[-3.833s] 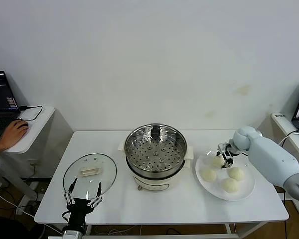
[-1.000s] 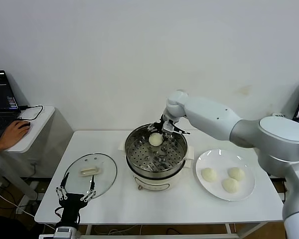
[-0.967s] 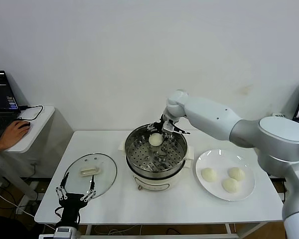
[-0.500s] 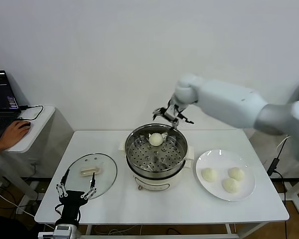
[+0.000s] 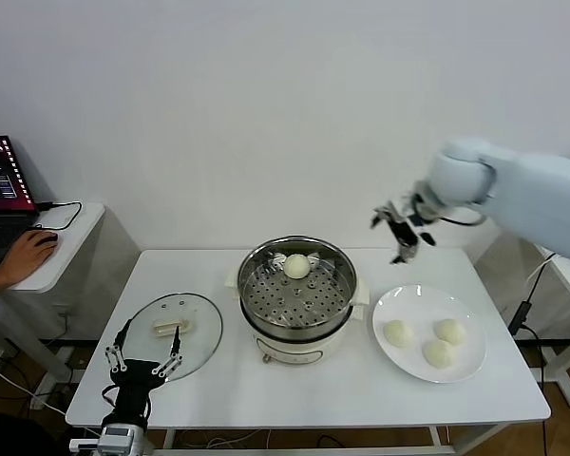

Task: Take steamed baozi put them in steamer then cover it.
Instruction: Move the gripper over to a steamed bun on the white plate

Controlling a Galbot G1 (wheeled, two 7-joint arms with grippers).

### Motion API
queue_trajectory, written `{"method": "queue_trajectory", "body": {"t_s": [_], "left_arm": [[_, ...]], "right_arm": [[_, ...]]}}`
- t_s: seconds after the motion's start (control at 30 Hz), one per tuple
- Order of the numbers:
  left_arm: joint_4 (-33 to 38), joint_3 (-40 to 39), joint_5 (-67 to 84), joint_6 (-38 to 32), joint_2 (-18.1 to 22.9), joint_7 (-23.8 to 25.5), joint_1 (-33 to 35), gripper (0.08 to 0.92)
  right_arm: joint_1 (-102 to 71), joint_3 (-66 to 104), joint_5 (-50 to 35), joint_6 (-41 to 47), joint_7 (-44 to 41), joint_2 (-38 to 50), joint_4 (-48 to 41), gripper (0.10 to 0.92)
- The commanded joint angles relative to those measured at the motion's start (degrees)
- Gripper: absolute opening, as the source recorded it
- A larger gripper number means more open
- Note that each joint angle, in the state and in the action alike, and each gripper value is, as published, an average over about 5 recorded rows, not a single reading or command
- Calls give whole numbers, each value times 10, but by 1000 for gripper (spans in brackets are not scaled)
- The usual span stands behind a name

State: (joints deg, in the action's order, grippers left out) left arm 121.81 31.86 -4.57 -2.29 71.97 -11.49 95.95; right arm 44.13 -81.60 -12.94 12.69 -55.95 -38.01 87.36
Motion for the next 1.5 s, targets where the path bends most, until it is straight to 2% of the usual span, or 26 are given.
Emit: {"method": "queue_trajectory", "body": {"t_s": [0.03,0.33,0.7,1.5], "left_arm": [[-4,2,0,1,-3,0,-1,823],[-8,2,-3,4,6,0,0,823],[-13,7,-3,12,12,1,0,823],[-19,5,-4,10,17,0,1,823]], "right_arm": [[-56,6,16,65,-13,140,81,823],[-265,159,87,21,-21,125,6,822],[-401,266,148,4,-17,41,-104,823],[-459,302,167,-8,-5,-45,-175,809]]}}
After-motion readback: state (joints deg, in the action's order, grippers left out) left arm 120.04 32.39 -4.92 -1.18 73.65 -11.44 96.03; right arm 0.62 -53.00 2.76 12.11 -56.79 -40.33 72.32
